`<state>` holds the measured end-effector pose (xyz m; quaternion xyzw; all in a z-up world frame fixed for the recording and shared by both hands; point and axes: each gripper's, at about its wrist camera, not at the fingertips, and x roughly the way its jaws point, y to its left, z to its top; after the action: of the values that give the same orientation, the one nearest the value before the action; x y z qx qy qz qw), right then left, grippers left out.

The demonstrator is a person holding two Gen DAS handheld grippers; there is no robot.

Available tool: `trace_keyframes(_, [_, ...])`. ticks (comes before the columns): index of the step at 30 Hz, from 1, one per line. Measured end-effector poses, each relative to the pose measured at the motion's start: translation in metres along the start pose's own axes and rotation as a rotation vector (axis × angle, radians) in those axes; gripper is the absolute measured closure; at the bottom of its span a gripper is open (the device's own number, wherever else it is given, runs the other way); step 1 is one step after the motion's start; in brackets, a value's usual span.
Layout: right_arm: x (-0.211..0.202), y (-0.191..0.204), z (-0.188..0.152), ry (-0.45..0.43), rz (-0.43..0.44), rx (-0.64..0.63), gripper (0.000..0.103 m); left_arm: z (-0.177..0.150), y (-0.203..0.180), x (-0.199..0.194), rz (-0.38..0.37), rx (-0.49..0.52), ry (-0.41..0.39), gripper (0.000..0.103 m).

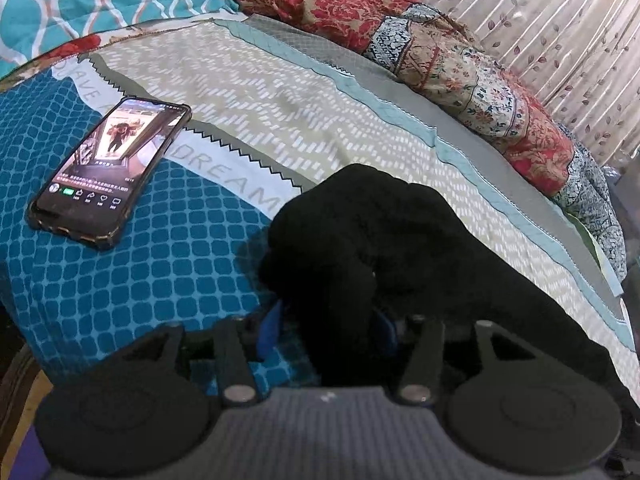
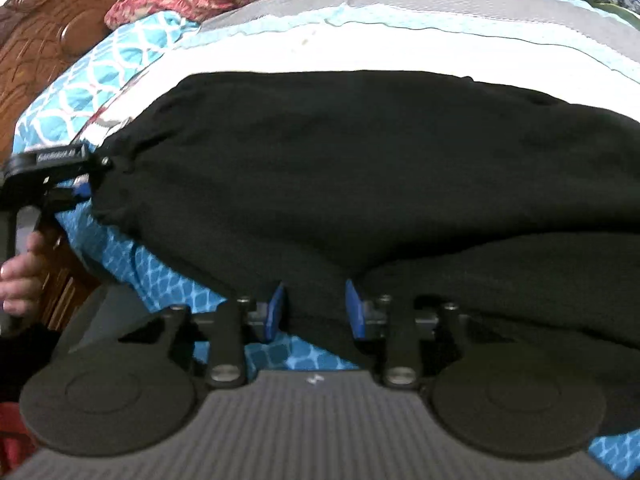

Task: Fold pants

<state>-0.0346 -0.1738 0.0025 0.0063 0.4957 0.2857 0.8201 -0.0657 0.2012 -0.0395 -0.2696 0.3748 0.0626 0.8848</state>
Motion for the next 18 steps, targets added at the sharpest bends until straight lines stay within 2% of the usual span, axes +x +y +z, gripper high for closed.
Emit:
trace_keyframes(4, [-0.008,-0.006,-0.002,-0.024,0.023,0.042,0.066,0.0,-0.002,0.001,0.008,0.003,0.001,0.053])
trace_keyframes(11, [-0.036,-0.001,-0.004,-0.141,0.017,0.036,0.066,0.005,0.005,-0.015,-0.019,-0.038,0.001,0.051])
trace_keyframes(15, [-0.044,-0.002,-0.001,-0.203,-0.006,0.05,0.066,0.01,0.01,-0.035,-0.014,-0.081,-0.052,0.05])
trace_keyframes(18, [-0.045,-0.008,0.002,-0.23,-0.039,0.073,0.066,0.015,0.001,-0.05,0.027,-0.076,-0.119,0.05])
